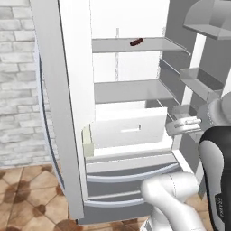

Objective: Move the hot dog bun to the plate on the dining table and place the condiment next to that plate. Then navigate to the fridge and take the sausage and place it on the plate as well.

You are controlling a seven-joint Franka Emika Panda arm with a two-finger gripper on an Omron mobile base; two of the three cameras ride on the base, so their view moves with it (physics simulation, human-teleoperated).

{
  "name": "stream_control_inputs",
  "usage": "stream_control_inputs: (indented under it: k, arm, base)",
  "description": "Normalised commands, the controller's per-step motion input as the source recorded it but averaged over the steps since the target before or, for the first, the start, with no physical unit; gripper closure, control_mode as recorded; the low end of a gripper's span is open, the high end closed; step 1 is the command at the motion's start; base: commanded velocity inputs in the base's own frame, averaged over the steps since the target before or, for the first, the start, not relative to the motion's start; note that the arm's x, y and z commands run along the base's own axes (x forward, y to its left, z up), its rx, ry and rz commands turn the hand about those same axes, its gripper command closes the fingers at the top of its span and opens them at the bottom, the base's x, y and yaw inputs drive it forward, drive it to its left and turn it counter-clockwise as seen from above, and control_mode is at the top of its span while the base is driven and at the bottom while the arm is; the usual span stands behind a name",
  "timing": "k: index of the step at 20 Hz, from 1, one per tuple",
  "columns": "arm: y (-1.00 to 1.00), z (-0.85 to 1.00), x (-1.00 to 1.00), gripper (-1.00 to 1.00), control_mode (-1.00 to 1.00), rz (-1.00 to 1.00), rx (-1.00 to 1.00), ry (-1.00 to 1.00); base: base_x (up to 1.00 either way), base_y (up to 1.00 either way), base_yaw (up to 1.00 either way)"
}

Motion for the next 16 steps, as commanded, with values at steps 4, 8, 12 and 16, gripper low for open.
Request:
stream_control_inputs:
  k: [4, 8, 12, 16]
  arm:
    - [0.0, 0.0, 0.0, -1.0, 1.0, 0.0, 0.0, 0.0]
    - [0.0, 0.0, 0.0, -1.0, 1.0, 0.0, 0.0, 0.0]
    - [0.0, 0.0, 0.0, -1.0, 1.0, 0.0, 0.0, 0.0]
    - [0.0, 0.0, 0.0, -1.0, 1.0, 0.0, 0.0, 0.0]
  base:
    - [0.71, 0.33, -0.14]
    - [0.51, 0.34, -0.21]
    - [0.64, 0.16, -0.17]
    - [0.79, 0.16, -0.13]
